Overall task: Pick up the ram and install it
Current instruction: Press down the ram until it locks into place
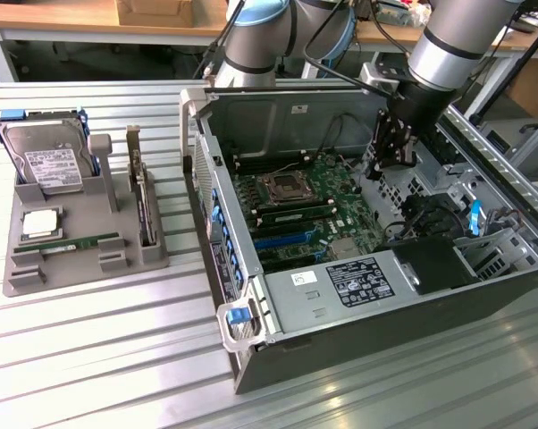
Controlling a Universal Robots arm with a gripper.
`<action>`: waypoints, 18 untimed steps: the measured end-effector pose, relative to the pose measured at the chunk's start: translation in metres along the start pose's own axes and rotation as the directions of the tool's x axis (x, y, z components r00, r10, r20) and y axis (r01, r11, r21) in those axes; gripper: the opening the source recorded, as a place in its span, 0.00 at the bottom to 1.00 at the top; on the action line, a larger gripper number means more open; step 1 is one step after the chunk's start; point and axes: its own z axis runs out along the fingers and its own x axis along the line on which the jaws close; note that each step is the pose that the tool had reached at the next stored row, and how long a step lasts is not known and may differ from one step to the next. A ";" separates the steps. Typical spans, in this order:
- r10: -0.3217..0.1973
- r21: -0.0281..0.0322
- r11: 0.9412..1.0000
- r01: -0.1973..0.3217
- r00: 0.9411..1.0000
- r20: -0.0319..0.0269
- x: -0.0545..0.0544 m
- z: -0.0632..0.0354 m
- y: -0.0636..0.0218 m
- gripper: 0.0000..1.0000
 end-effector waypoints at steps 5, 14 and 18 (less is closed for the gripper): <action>0.020 0.000 1.000 -0.020 1.000 0.001 0.000 0.0000 0.0000 0.11; 0.074 -0.001 0.997 -0.074 0.997 0.003 0.000 0.0001 0.0000 0.11; 0.097 -0.001 0.995 -0.097 0.995 0.005 0.000 0.0001 0.0000 0.11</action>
